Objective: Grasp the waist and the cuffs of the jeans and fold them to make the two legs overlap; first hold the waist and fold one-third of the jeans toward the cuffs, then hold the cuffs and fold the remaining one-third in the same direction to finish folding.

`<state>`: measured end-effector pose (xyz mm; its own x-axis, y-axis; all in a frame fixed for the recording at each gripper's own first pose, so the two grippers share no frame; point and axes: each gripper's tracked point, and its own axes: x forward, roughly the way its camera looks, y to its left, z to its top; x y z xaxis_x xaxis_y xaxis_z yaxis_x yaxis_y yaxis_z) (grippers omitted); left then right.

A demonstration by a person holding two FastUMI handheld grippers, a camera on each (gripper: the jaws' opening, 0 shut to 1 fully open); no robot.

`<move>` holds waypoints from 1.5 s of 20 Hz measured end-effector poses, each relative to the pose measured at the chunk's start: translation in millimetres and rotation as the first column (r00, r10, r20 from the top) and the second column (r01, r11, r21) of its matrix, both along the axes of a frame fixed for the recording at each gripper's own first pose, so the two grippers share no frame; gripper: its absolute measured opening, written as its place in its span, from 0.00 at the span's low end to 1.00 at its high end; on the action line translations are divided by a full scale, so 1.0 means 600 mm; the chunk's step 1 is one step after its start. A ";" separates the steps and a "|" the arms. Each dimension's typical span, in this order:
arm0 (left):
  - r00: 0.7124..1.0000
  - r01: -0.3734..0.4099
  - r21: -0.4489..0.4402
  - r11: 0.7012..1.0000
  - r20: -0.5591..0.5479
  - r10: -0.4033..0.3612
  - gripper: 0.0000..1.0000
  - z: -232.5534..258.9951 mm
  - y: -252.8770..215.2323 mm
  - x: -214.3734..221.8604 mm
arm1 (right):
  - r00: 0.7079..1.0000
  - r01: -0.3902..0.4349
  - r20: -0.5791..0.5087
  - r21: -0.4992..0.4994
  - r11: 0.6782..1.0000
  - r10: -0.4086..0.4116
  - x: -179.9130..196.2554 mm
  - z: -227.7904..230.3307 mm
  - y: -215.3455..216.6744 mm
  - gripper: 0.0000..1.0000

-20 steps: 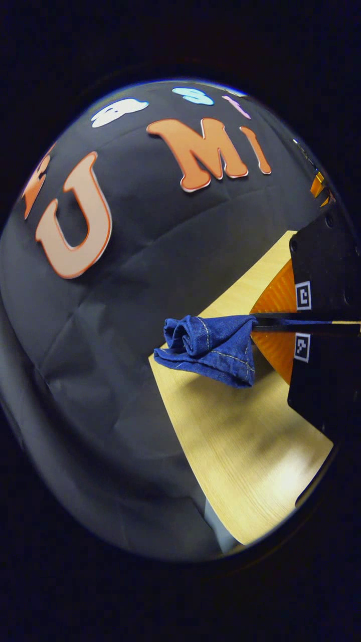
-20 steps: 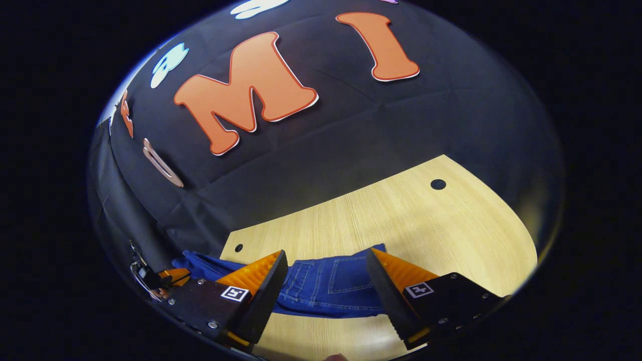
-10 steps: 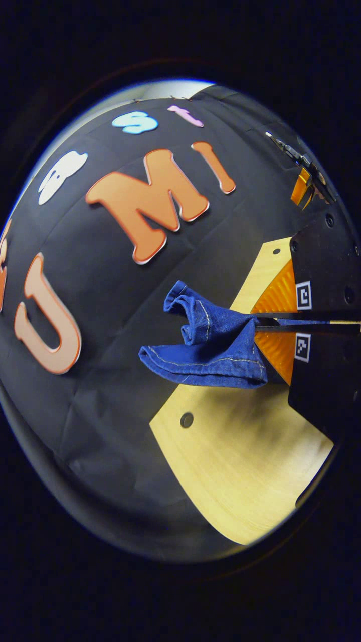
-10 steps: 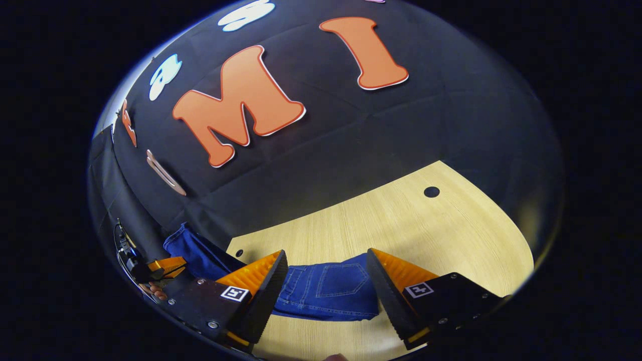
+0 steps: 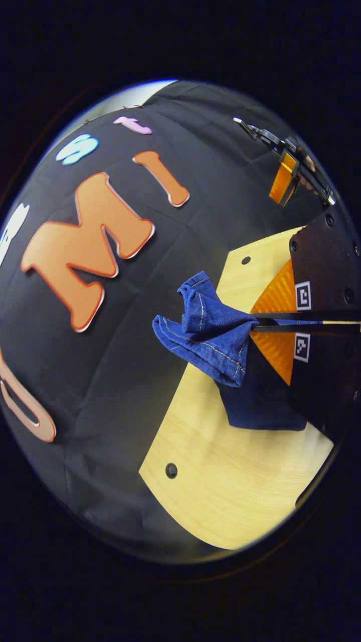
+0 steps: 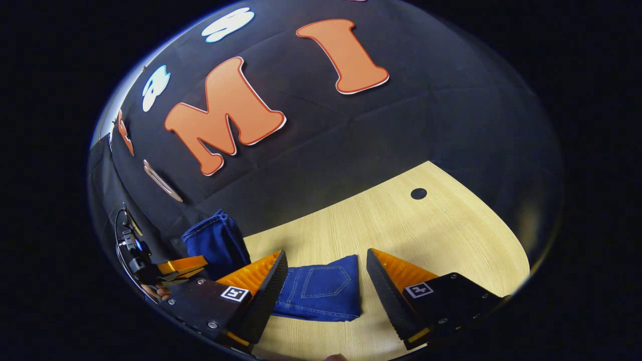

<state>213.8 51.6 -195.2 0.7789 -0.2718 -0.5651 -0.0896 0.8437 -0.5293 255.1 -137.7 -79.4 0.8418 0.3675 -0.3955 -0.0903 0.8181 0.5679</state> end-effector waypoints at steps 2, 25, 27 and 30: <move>0.999 0.017 0.011 1.000 -0.035 -0.017 0.02 -0.016 -0.031 0.001 | 1.000 0.007 0.007 -0.001 1.000 -0.007 0.003 0.003 -0.009 0.97; 0.927 -0.123 0.425 0.897 0.372 -0.049 0.98 0.185 0.034 -0.045 | 0.931 0.041 0.365 -0.172 0.984 0.025 0.016 0.157 0.057 0.97; 0.894 -0.198 0.449 0.871 0.447 -0.028 0.98 0.219 0.060 -0.055 | 0.919 0.044 0.393 -0.181 0.982 0.032 0.009 0.174 0.071 0.96; 0.863 -0.275 0.487 0.829 0.506 -0.011 0.97 0.264 0.089 -0.072 | 0.904 0.047 0.426 -0.191 0.980 0.040 -0.002 0.190 0.093 0.96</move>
<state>170.4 104.9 -36.5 0.9866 0.0828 -0.1409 -0.0851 0.9963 -0.0110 253.7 -82.0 34.5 0.9462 0.3176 -0.0612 -0.2849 0.9080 0.3071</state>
